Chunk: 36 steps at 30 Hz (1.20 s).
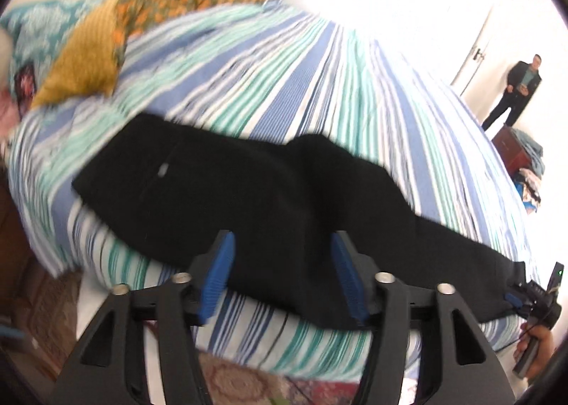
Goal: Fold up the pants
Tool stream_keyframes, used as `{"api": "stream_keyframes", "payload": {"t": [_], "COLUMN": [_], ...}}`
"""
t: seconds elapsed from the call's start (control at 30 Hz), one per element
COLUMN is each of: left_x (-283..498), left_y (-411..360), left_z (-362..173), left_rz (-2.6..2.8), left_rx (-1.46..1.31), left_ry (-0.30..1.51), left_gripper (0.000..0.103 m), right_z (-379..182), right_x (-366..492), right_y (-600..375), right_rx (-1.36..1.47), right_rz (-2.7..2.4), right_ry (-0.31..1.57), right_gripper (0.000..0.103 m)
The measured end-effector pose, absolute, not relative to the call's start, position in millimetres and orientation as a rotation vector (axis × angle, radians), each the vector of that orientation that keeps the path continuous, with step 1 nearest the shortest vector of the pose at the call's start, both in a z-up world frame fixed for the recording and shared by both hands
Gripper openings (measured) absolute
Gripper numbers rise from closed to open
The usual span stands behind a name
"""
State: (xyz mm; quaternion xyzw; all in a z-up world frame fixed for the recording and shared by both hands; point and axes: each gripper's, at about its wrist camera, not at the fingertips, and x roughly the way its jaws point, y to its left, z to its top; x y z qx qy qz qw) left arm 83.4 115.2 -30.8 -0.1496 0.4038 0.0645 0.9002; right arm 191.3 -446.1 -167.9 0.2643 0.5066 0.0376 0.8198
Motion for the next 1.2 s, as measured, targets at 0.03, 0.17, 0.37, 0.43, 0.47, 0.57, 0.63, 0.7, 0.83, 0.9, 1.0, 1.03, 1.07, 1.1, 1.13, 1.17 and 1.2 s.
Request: {"api": "stream_keyframes", "payload": {"t": [0.03, 0.17, 0.37, 0.43, 0.47, 0.57, 0.63, 0.7, 0.83, 0.9, 1.0, 1.03, 1.07, 1.1, 1.13, 1.17, 1.2], "left_x": [95.4, 148.5, 163.7, 161.3, 159.7, 154.5, 150.5, 145.3, 133.0, 129.9, 134.1, 134.8, 135.6, 138.2, 140.4, 141.4, 143.1], "left_y": [109.0, 90.2, 115.4, 112.1, 111.2, 113.4, 112.6, 109.7, 99.2, 97.9, 101.2, 101.6, 100.5, 99.2, 95.2, 90.8, 85.9], "left_z": [-30.4, -64.8, -131.0, -125.7, -123.1, -119.5, -112.7, -104.6, -84.3, -77.6, -69.8, -67.4, -66.0, -63.7, -63.2, -62.6, -62.7], "left_rz": [0.122, 0.052, 0.198, 0.235, 0.249, 0.262, 0.264, 0.254, 0.227, 0.219, 0.21, 0.203, 0.193, 0.185, 0.174, 0.167, 0.158], "left_rx": [-0.286, -0.223, -0.131, -0.064, -0.049, -0.071, -0.089, -0.083, -0.029, -0.024, -0.061, -0.084, -0.104, -0.118, -0.128, -0.131, -0.131], "left_ry": [0.822, 0.898, 1.084, 1.075, 1.071, 1.073, 1.062, 1.037, 0.966, 0.943, 0.932, 0.93, 0.928, 0.927, 0.927, 0.929, 0.93], "left_gripper": [0.072, 0.067, 0.042, 0.051, 0.054, 0.061, 0.062, 0.062, 0.071, 0.072, 0.072, 0.072, 0.072, 0.072, 0.072, 0.072, 0.072], "right_z": [-169.3, -170.8, -169.7, -160.2, -157.2, -162.9, -169.2, -167.1, -149.8, -138.1, -128.7, -129.6, -132.1, -137.7, -145.8, -155.9, -163.8], "right_x": [189.5, 187.0, 175.2, 174.1, 175.4, 181.6, 186.6, 190.0, 184.6, 172.0, 146.3, 137.3, 129.4, 122.8, 117.8, 114.3, 112.3], "right_y": [-446.0, -443.1, -447.2, -449.8, -451.4, -470.8, -486.7, -498.7, -538.9, -568.3, -612.1, -623.2, -630.9, -634.4, -635.2, -631.9, -630.0], "right_rx": [0.565, 0.551, 0.547, 0.518, 0.483, 0.477, 0.551, 0.574, 0.569, 0.634, 0.78, 0.836, 0.892, 0.96, 1.032, 1.097, 1.138], "right_rz": [0.078, 0.076, 0.08, 0.064, 0.055, 0.003, 0.004, -0.005, -0.101, -0.135, -0.177, -0.179, -0.172, -0.143, -0.098, -0.064, -0.052], "right_ry": [1.066, 1.039, 1.0, 1.005, 1.015, 1.081, 1.122, 1.147, 1.136, 1.081, 1.011, 0.998, 0.991, 0.988, 0.995, 1.009, 1.015], "right_gripper": [0.076, 0.076, 0.076, 0.076, 0.076, 0.075, 0.069, 0.068, 0.068, 0.068, 0.069, 0.069, 0.069, 0.069, 0.069, 0.069, 0.069]}}
